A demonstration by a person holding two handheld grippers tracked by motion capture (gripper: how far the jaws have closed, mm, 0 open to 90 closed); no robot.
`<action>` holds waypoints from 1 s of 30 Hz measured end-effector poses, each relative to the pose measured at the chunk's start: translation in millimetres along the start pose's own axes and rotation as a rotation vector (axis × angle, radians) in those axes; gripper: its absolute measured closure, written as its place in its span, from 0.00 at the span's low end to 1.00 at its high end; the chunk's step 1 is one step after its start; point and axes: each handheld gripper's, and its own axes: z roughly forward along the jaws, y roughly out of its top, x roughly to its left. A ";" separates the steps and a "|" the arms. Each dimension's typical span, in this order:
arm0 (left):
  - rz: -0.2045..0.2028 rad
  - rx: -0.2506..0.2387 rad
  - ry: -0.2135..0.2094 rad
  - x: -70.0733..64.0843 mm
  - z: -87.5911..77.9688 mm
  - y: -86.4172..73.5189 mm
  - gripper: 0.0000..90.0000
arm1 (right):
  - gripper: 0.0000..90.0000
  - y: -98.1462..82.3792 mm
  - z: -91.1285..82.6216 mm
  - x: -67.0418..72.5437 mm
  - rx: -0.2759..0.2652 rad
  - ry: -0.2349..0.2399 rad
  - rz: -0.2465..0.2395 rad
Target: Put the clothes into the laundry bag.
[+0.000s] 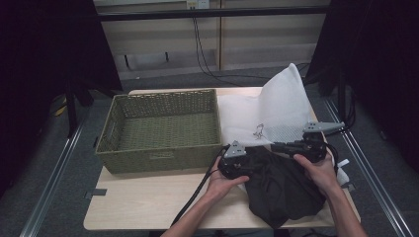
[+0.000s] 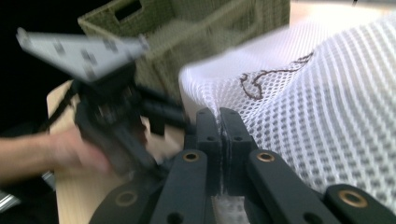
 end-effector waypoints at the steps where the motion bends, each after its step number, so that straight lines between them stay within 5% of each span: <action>1: -0.002 -0.003 0.005 0.8 -2.6 -0.5 0.57 | 0.98 -5.6 0.5 -2.0 0.016 0.002 0.001; 6: 0.006 -0.028 -0.010 -0.3 -19.8 -0.7 0.53 | 0.97 -24.7 -2.0 -9.4 0.034 -0.024 0.031; 12: -0.008 -0.061 -0.046 4.6 -43.0 -3.2 0.50 | 0.89 -26.7 -3.3 -9.6 0.021 -0.048 0.006; 16: 0.038 -0.035 -0.027 3.8 -59.0 -4.5 0.49 | 0.81 -23.2 -5.6 -5.4 0.010 -0.071 -0.016; 19: 0.031 0.001 -0.043 3.4 -70.0 -8.7 0.49 | 0.72 -18.8 -8.7 -1.8 -0.007 -0.088 -0.034; 22: 0.045 0.030 -0.060 1.1 -77.8 -16.5 0.61 | 0.67 -13.6 -13.8 4.5 -0.036 -0.116 -0.052; 27: 0.028 0.057 -0.096 -0.1 -75.9 -27.2 0.69 | 0.81 -5.5 -22.4 19.5 -0.078 -0.095 -0.097; 30: 0.019 0.093 -0.098 0.0 -67.0 -31.0 0.64 | 0.84 -4.4 -19.2 29.4 -0.053 -0.071 -0.108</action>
